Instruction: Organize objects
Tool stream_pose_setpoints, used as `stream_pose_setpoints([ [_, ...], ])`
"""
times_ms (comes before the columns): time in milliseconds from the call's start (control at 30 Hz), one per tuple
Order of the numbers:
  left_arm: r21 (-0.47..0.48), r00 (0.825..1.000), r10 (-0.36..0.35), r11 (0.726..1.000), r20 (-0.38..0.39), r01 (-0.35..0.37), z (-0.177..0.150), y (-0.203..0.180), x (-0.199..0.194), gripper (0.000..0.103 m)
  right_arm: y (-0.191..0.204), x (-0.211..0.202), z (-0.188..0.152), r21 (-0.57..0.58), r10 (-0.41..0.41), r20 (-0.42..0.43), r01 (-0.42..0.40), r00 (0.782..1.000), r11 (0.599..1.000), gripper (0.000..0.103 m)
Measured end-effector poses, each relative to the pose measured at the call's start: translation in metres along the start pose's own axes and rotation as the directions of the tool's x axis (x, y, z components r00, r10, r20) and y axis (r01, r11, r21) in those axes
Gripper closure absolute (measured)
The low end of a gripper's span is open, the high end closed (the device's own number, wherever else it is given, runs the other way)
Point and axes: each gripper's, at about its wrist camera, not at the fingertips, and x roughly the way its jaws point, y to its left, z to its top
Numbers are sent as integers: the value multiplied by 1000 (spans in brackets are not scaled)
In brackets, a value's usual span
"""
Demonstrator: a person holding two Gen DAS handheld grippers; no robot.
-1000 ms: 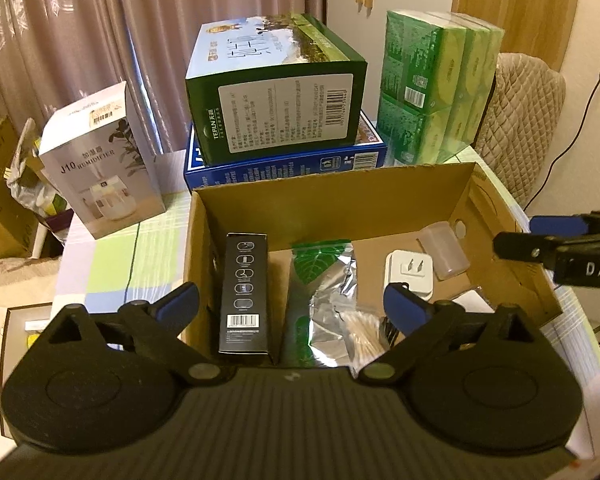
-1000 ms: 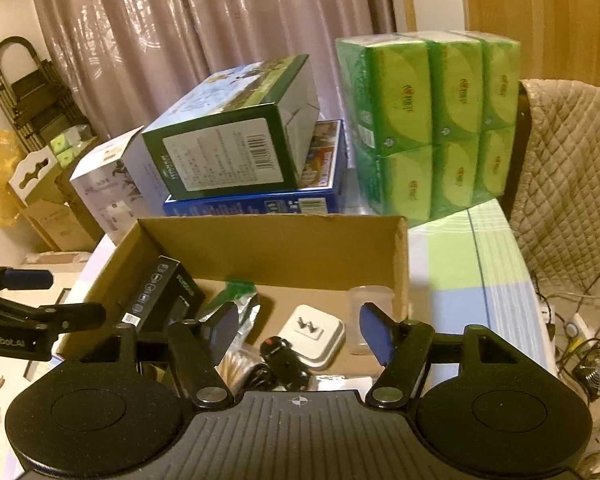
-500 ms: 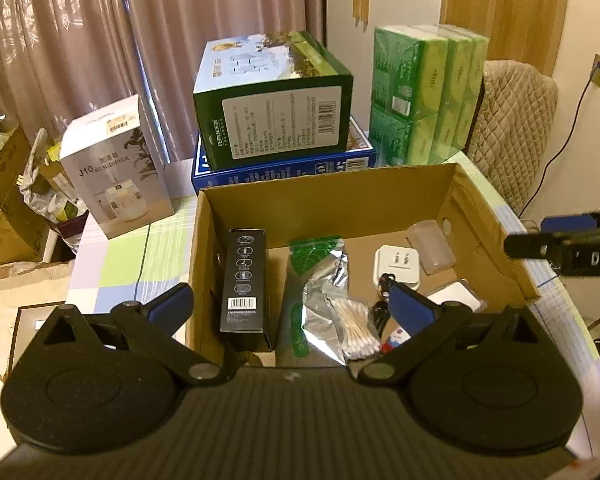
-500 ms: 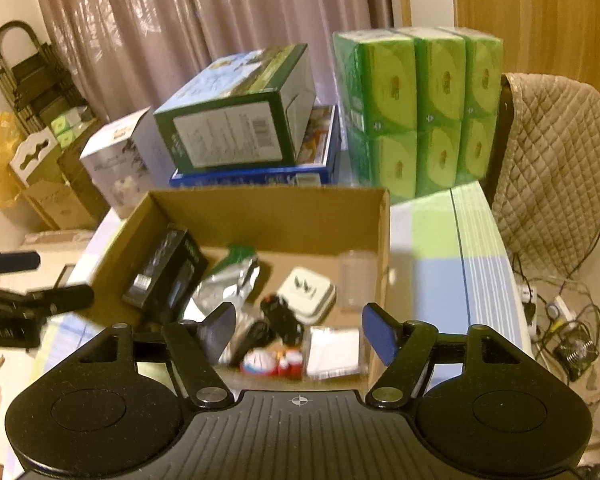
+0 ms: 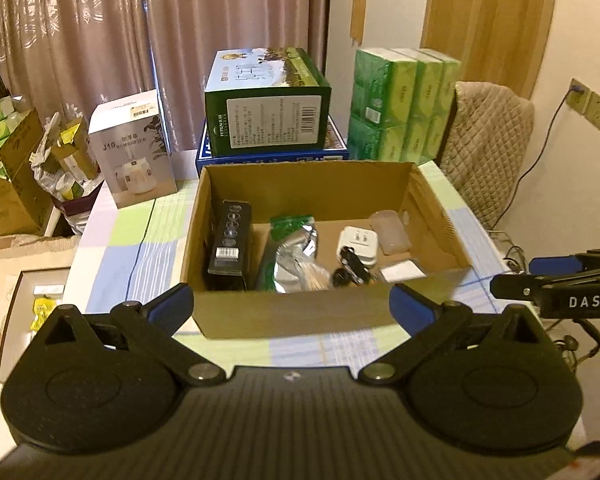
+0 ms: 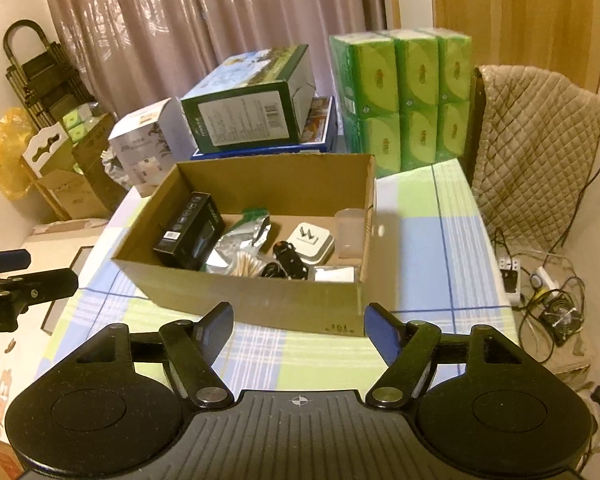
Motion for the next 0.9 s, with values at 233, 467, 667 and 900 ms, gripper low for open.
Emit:
stream_pose_setpoints([
  [233, 14, 999, 38, 999, 31, -38, -30, -15, -50, 1, 6, -43, -31, 20, -15, 34, 14, 999, 1000, 32],
  [467, -90, 999, 36, 995, 37, -33, -59, -18, -86, 1, 17, -70, -66, -20, -40, 31, 40, 999, 999, 30],
  [667, -135, 998, 56, 990, 34, -51, -87, -23, -107, 1, 20, -85, -91, -27, -51, 28, 51, 998, 998, 30],
  [900, -154, 998, 68, 986, 5, -67, -110, -31, -114, 1, 23, -95, -111, -27, -58, 16, 58, 998, 998, 29],
])
